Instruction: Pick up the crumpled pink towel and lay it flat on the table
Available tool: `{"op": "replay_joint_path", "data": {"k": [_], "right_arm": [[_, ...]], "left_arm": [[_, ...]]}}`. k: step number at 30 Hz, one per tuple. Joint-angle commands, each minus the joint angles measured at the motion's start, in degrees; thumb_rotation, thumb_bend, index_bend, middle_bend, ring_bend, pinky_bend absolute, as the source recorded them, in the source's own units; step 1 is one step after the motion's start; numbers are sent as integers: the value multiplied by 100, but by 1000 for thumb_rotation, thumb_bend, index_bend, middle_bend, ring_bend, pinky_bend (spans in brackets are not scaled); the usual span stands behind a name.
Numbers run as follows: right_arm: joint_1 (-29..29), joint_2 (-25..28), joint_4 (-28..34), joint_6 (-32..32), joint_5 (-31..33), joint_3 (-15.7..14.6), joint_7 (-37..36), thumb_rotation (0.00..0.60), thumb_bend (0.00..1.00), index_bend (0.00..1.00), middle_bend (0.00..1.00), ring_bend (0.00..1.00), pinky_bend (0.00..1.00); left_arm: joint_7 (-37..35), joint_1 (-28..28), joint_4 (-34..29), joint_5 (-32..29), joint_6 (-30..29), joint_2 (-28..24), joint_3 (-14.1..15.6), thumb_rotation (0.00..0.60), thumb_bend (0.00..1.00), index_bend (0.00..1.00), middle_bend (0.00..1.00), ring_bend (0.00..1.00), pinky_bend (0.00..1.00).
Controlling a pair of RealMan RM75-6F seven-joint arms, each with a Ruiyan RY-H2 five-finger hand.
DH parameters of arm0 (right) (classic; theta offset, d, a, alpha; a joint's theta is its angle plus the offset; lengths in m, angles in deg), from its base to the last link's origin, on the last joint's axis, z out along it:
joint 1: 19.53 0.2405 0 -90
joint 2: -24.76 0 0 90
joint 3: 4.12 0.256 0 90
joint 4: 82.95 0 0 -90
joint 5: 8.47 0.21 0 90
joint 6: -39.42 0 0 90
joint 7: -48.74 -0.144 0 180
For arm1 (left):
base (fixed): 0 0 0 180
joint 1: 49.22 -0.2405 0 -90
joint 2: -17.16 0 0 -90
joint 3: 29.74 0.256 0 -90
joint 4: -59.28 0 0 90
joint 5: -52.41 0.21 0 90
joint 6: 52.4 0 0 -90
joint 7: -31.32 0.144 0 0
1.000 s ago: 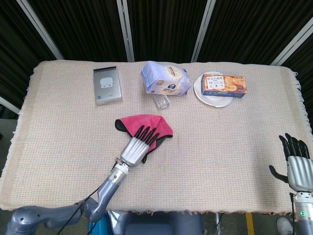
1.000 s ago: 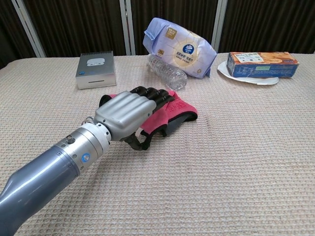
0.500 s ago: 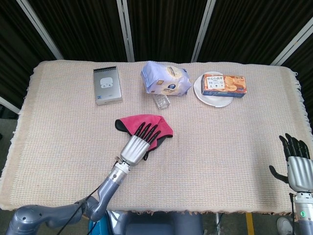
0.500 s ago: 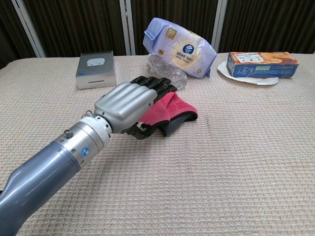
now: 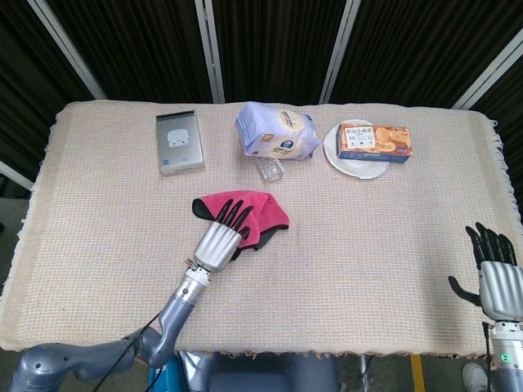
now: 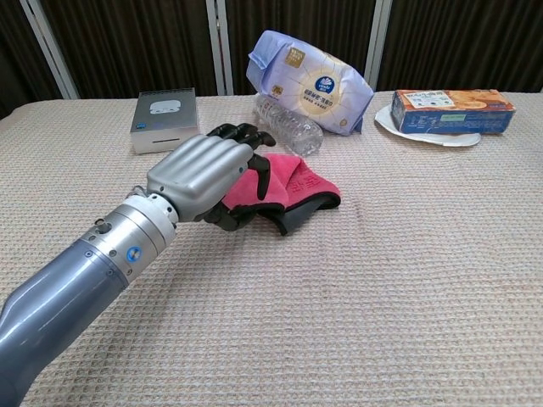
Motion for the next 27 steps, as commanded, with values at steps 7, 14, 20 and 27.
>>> {"op": "replay_joint_path", "data": {"k": [7, 14, 20, 27], "right_arm": [[-2, 12, 6, 19, 30, 10, -24, 600, 258, 0, 0, 0, 0], [0, 22, 26, 24, 20, 5, -23, 600, 258, 0, 0, 0, 0], [-1, 23, 34, 34, 12, -3, -42, 600, 259, 0, 0, 0, 0], [2, 31, 51, 37, -7, -11, -51, 600, 258, 0, 0, 0, 0]], "left_arm": [[-27, 30, 0, 39, -60, 20, 14, 600, 410, 497, 106, 0, 23], [-40, 37, -119, 73, -84, -43, 44, 600, 477, 505, 111, 0, 23], [-36, 16, -238, 88, -119, -124, 68, 600, 509, 527, 129, 0, 23], [33, 18, -438, 79, -142, -287, 20, 600, 528, 540, 130, 0, 23]]}}
